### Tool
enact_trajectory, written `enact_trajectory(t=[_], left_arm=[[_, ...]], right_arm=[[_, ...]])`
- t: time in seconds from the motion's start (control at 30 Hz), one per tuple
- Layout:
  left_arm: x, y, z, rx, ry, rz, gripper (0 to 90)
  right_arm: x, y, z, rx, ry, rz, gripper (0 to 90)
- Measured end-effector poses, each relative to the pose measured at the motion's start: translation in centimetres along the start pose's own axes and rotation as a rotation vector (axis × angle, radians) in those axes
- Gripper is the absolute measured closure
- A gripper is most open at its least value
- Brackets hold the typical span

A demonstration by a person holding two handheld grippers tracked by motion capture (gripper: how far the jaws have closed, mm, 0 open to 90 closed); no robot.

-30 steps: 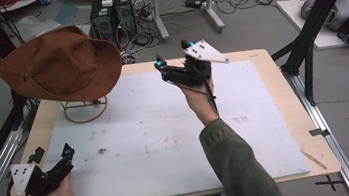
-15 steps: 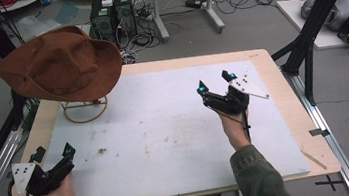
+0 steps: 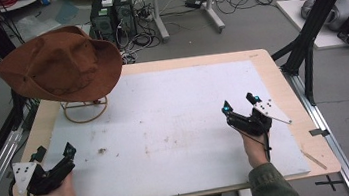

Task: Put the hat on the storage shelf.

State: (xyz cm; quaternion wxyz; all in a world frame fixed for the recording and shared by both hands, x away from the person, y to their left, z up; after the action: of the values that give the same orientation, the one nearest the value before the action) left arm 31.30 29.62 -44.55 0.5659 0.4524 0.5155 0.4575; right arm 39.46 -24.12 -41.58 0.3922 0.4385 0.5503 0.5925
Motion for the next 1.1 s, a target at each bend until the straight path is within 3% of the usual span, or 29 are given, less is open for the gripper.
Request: enact_trajectory(t=[0.2, 0.43, 0.67, 1.1], left_arm=[[-0.2, -0.2, 0.1, 0.008, -0.006, 0.009, 11.2], [-0.7, -0.4, 0.3, 0.012, -0.015, 0.017, 11.2], [-0.9, -0.5, 0.5, 0.019, -0.024, 0.029, 11.2], [-0.9, -0.6, 0.5, 0.023, -0.02, 0.034, 11.2]], right_arm=[[-1.4, -1.7, -1.6, 0.016, -0.034, 0.007, 11.9], [-2.2, -1.8, -2.9, -0.014, -0.065, -0.001, 11.8], [-3.0, -1.8, -3.6, -0.026, -0.097, 0.049, 11.9], [-2.2, -2.5, -3.1, 0.001, -0.065, -0.003, 11.9]])
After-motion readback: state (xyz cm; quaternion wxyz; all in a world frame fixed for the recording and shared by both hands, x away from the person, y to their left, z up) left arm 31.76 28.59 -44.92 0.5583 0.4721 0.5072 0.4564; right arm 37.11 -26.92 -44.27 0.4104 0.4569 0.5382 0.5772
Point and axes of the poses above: each handheld gripper's, and its own axes: z roughly forward along the jaws, y roughly out of its top, x roughly to its left, the point moved 8 cm from there along z, roughly forward along the jaws, and after that the axes turned 5 degrees about -x, right-handed, at the moved point
